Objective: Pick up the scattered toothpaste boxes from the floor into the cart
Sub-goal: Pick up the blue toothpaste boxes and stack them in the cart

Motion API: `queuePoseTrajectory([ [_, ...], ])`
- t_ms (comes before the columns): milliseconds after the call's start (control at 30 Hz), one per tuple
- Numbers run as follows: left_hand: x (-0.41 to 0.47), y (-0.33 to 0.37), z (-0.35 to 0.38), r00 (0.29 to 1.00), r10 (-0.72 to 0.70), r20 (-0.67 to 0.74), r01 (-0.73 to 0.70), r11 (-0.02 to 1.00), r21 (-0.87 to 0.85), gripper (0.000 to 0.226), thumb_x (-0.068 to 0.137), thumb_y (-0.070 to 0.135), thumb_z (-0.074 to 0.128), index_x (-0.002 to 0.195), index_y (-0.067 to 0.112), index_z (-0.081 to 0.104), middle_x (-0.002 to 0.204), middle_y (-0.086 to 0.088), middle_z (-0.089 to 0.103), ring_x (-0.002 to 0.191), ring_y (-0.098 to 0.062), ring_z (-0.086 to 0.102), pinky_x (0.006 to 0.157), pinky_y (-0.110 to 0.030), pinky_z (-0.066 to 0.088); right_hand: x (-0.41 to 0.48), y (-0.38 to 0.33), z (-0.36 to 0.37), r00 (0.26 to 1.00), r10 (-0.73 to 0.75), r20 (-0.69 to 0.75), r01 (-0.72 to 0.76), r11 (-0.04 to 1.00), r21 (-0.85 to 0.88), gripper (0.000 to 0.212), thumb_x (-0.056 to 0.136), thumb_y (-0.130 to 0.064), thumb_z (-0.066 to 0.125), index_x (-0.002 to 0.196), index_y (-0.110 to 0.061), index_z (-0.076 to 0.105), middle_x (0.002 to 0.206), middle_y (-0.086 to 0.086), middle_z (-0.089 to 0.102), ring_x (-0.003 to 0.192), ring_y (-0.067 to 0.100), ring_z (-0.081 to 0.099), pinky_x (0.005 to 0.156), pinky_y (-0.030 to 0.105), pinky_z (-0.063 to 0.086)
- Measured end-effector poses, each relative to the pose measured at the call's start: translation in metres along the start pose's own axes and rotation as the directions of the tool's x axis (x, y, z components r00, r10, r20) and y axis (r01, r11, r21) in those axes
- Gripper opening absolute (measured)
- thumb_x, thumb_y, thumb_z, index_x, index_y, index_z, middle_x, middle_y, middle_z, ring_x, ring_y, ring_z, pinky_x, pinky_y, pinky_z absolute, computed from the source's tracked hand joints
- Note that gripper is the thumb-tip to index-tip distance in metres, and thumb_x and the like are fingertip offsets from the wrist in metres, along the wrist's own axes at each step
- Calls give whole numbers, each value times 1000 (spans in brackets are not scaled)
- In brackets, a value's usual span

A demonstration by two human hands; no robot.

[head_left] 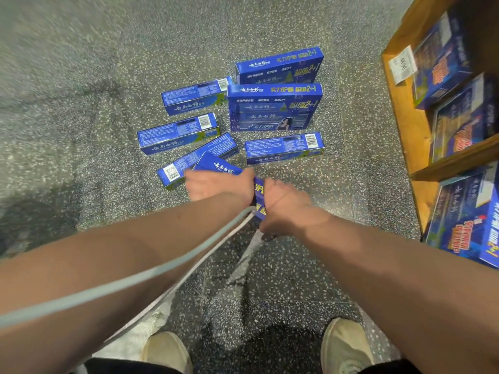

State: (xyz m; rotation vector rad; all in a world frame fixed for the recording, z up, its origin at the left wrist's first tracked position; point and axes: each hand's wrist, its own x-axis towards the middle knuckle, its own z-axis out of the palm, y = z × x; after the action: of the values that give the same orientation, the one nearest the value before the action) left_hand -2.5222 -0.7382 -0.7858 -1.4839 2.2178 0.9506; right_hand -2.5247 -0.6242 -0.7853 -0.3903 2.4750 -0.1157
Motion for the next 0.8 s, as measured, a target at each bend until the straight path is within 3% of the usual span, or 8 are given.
queuePoseTrajectory([
  [67, 6, -2, -12, 902, 417, -114, -372, 882, 289, 101, 72, 42, 76, 155, 16, 24, 164, -14, 20, 149, -36, 23, 120, -46, 24, 2, 0, -1, 1000, 18, -17, -18, 1000, -11, 80, 68, -42, 85, 129, -15, 41, 121, 4, 58, 116, 28, 61, 95, 41, 51],
  [133, 19, -7, -26, 689, 715, 116, -630, 512, 584, 99, 71, 40, 72, 154, 28, 19, 169, -8, -3, 154, -40, -1, 124, -55, 6, 5, -1, -1, 999, 31, -14, -32, 999, -15, 85, 65, -40, 87, 131, -13, 41, 123, 6, 57, 117, 29, 59, 97, 44, 50],
  [233, 49, -11, -39, 517, 678, 522, -747, 61, 661, 103, 76, 48, 71, 159, 28, 12, 169, -3, 0, 155, -38, -3, 123, -62, 5, 8, -3, -5, 999, 52, -6, -52, 999, -11, 87, 63, -35, 88, 132, -12, 40, 124, 6, 56, 119, 29, 58, 98, 43, 48],
  [333, 57, -7, -43, 416, 652, 634, -759, -134, 637, 108, 78, 40, 79, 159, 20, 11, 163, -4, 21, 155, -33, 11, 124, -58, 10, 10, -2, -7, 999, 43, -17, -43, 999, -31, 84, 65, -37, 89, 129, -14, 41, 122, 5, 57, 118, 28, 58, 96, 41, 45],
  [467, 56, -5, -40, 397, 683, 613, -760, -129, 637, 88, 78, 42, 79, 146, 14, 32, 139, -9, 45, 137, -31, 40, 124, -53, 20, 17, 6, -12, 1000, -6, -24, 4, 994, -106, 77, 70, -33, 87, 129, -16, 42, 124, 3, 58, 121, 28, 57, 103, 45, 42],
  [600, 51, -5, -38, 457, 642, 616, -777, -49, 628, 84, 71, 50, 82, 136, 14, 42, 131, -7, 46, 124, -29, 50, 100, -46, 44, 22, 12, -14, 1000, -12, 3, 12, 988, -157, 79, 75, -28, 83, 139, -16, 38, 133, 2, 54, 129, 27, 51, 113, 50, 33],
  [700, 52, -3, -37, 463, 637, 616, -777, -43, 628, 78, 74, 50, 80, 132, 14, 42, 129, -8, 49, 120, -29, 54, 96, -43, 44, 25, 11, -13, 1000, -16, 17, 20, 976, -215, 92, 74, -34, 83, 147, -14, 31, 145, 5, 48, 137, 29, 46, 117, 53, 29],
  [800, 55, -1, -38, 470, 622, 626, -783, -33, 621, 67, 75, 48, 79, 123, 15, 45, 123, -6, 58, 114, -28, 58, 94, -41, 42, 29, 10, -16, 999, -39, 14, 41, 964, -264, 92, 69, -41, 89, 141, -15, 37, 137, 5, 56, 128, 29, 55, 106, 49, 42],
])
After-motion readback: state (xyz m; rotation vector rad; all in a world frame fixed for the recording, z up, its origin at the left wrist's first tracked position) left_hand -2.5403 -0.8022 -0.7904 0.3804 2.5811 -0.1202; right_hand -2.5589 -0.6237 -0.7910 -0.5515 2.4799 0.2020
